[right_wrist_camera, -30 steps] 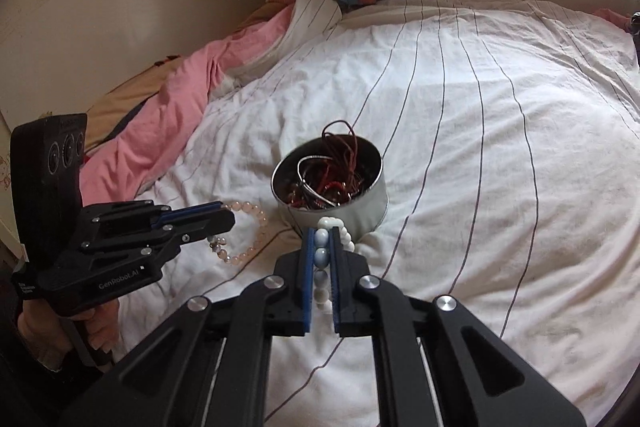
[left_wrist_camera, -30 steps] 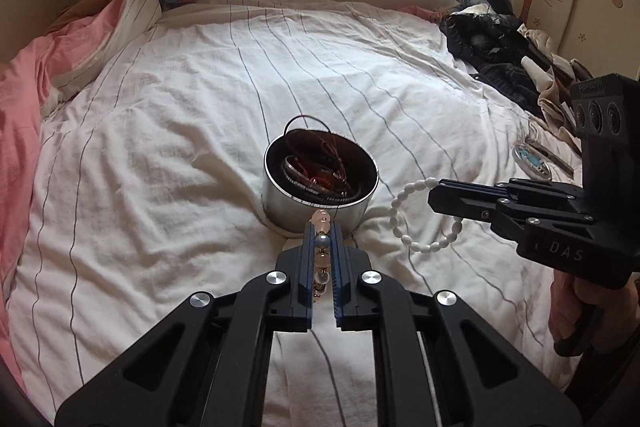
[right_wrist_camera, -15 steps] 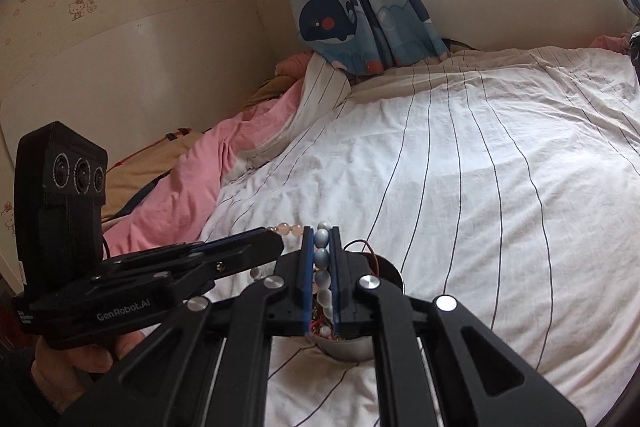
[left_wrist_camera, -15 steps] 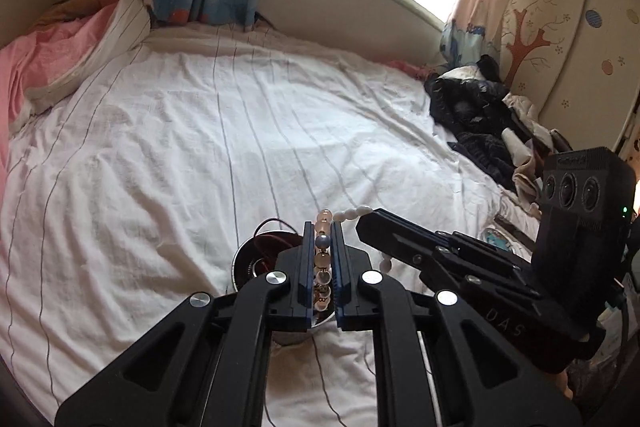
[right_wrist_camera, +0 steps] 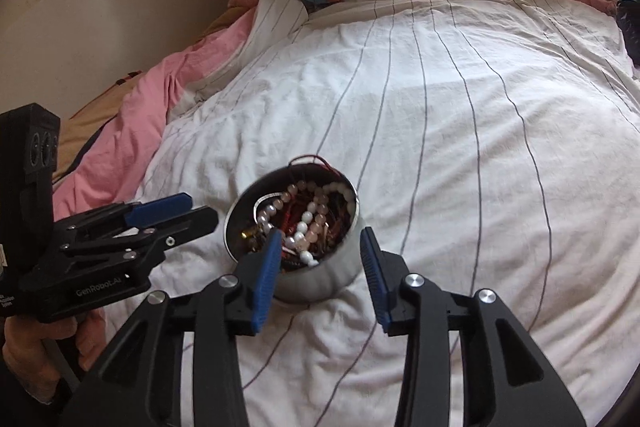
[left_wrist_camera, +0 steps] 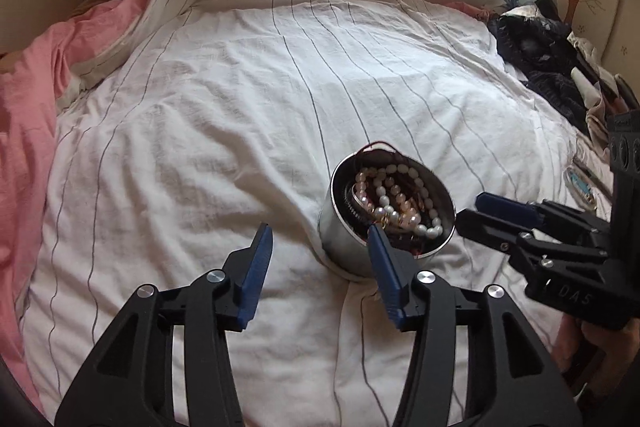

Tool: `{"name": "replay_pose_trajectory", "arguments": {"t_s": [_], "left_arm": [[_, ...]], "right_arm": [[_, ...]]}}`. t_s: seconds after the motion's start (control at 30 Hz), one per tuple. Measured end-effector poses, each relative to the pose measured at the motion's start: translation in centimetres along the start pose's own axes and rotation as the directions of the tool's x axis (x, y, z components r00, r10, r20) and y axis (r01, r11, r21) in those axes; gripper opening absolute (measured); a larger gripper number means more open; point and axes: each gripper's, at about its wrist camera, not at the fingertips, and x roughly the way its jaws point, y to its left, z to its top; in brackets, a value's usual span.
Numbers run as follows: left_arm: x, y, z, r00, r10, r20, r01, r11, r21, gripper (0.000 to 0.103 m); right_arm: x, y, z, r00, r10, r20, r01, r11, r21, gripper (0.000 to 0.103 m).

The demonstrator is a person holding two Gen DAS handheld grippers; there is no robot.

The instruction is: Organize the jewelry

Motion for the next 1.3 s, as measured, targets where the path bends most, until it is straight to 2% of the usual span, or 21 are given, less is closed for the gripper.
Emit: {"name": "replay_pose_trajectory", "arguments": {"t_s": [0.07, 0.13, 0.17, 0.23, 0.27, 0.33, 0.47, 0.6, 0.87, 1.0, 1.3], "left_arm": [[-0.4, -0.1, -0.9, 0.999, 0.045, -0.002, -0.045, 0.999, 0.026, 0.057], [-0.8, 0.2, -1.6, 0.997, 0.073, 0.001, -0.073, 0.997, 0.039, 0.063], [-0.9, 0.5, -1.9, 0.996, 0.089, 0.001, -0.089, 0.995, 0.036, 0.065], [-1.1, 1.5, -2.5, 0.994, 0.111, -0.008, -0.111, 0.994, 0.024, 0.067], [-1.2, 2.0, -2.7, 0.993, 0.12, -0.012, -0.12, 0.993, 0.014, 0.067], [-1.3, 2.7, -3.2, 0.99, 0.137, -0.02, -0.137, 0.991, -0.001, 0.068], [-1.3, 2.7, -4.2, 0.989, 0.141, -0.033, -0.14, 0.99, 0.012, 0.069], [-1.2, 2.1, -4.8, 0.987, 0.154, -0.037, -0.153, 0.987, 0.042, 0.071], [-0.4, 2.4, -5.0, 0.982, 0.181, -0.047, -0.18, 0.983, 0.03, 0.073], [0.2, 2.4, -5.2, 0.978, 0.202, -0.052, -0.2, 0.979, 0.036, 0.083], [1.4, 2.8, -5.2, 0.974, 0.21, -0.084, -0.209, 0.978, 0.016, 0.09]], "right_arm": [[-0.9, -0.4, -1.0, 0.999, -0.045, -0.003, 0.045, 0.999, -0.006, 0.048], [-2.0, -0.8, -1.9, 0.992, -0.123, 0.0, 0.123, 0.992, -0.032, 0.055], [-2.4, -1.2, -2.2, 0.985, -0.171, 0.0, 0.171, 0.984, -0.045, 0.058], [-2.7, -2.4, -3.0, 0.965, -0.26, -0.02, 0.259, 0.965, -0.04, 0.059], [-2.9, -3.4, -3.5, 0.961, -0.273, -0.036, 0.272, 0.962, -0.018, 0.059], [-2.9, -5.2, -4.3, 0.955, -0.287, -0.078, 0.29, 0.956, 0.034, 0.059], [-2.3, -6.3, -5.9, 0.94, -0.314, -0.134, 0.32, 0.947, 0.029, 0.059], [-2.6, -6.0, -6.9, 0.937, -0.326, -0.125, 0.33, 0.944, 0.005, 0.065], [-1.5, -5.4, -7.3, 0.93, -0.348, -0.12, 0.347, 0.937, -0.029, 0.076], [-1.3, -5.4, -7.4, 0.93, -0.348, -0.116, 0.346, 0.937, -0.034, 0.083], [-1.0, -5.4, -7.4, 0.928, -0.355, -0.111, 0.353, 0.935, -0.034, 0.091]]}}
